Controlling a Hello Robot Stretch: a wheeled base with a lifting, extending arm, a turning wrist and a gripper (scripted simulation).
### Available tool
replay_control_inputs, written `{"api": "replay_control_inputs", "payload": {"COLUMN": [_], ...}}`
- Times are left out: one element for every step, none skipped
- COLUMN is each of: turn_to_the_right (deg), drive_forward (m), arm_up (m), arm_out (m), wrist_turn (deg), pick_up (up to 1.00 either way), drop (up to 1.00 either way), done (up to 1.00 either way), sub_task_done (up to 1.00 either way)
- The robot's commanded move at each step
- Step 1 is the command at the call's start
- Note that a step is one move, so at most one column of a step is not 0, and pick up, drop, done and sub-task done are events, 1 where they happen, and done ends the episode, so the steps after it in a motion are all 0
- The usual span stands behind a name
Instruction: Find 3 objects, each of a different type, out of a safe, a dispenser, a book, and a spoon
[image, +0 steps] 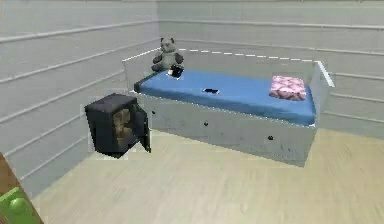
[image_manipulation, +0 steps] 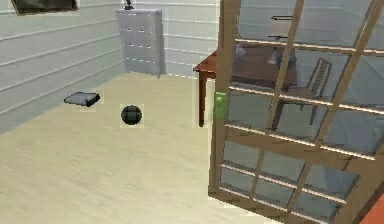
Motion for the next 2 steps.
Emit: {"api": "replay_control_inputs", "payload": {"turn_to_the_right": [39.0,0.0], "drive_forward": [0.0,0.45], "arm_up": [0.0,0.0], "arm_out": [0.0,0.0], "wrist_turn": [0.0,0.0], "pick_up": [0.0,0.0], "drop": [0.0,0.0], "done": [0.0,0.0], "sub_task_done": [0.0,0.0]}}
